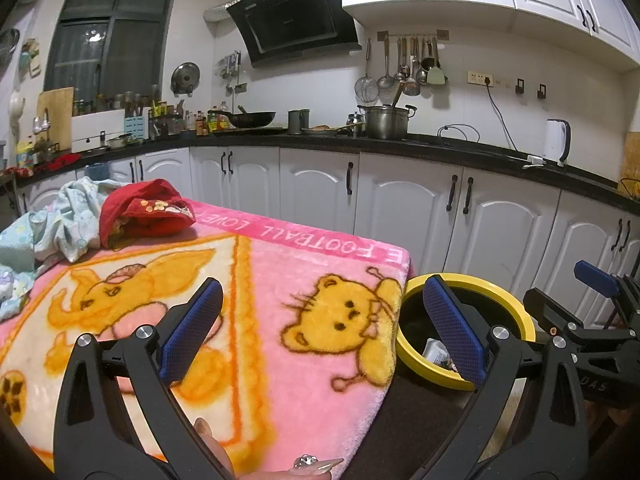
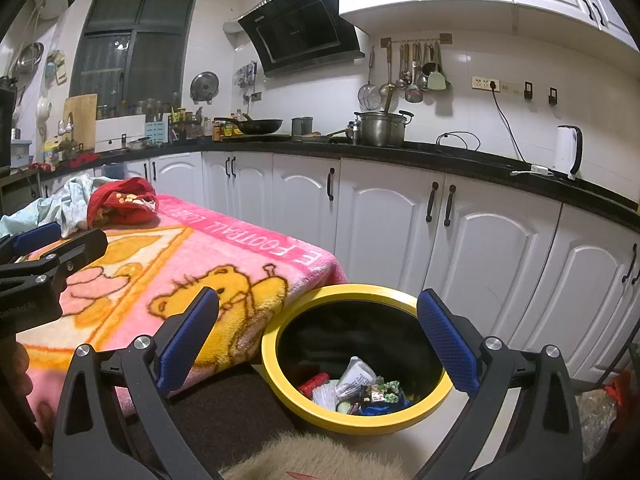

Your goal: Collect trash

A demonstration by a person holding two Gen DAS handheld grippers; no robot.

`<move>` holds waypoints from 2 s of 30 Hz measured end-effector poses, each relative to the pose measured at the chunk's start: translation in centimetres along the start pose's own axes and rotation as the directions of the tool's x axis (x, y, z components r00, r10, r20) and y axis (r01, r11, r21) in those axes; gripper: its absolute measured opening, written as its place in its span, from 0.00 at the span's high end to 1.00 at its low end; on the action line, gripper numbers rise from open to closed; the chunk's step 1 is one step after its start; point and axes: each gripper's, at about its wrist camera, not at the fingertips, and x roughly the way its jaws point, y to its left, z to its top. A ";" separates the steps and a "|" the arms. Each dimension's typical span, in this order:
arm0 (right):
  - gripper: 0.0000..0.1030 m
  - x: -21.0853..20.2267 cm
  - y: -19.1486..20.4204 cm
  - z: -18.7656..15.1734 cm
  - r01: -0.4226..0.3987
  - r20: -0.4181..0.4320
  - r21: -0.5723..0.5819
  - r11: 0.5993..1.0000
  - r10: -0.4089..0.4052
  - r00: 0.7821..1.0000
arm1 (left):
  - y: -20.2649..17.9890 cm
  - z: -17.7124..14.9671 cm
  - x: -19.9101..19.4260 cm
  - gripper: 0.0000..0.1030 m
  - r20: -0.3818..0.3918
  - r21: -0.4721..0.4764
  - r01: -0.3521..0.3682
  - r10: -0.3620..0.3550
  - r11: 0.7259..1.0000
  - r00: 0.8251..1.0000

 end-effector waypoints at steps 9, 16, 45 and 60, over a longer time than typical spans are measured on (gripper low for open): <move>0.06 0.0 0.0 0.0 -0.001 -0.001 0.000 1.000 0.001 1.000 | 0.0 0.0 0.0 0.11 0.000 0.000 0.001 -0.001 1.000 1.000; 0.06 0.0 0.0 0.1 0.000 -0.001 -0.001 1.000 0.000 1.000 | 0.1 -0.1 0.0 0.11 0.001 -0.002 0.000 0.000 1.000 1.000; 0.06 0.1 -0.3 -0.3 0.003 -0.011 0.005 1.000 -0.003 1.000 | 0.2 0.5 0.3 0.11 -0.011 -0.004 -0.001 0.001 1.000 1.000; 0.06 5.4 12.7 6.2 -0.437 -0.186 -0.122 0.891 0.412 0.892 | 19.0 1.2 -1.1 0.10 -0.299 -0.248 -0.445 0.369 0.860 0.880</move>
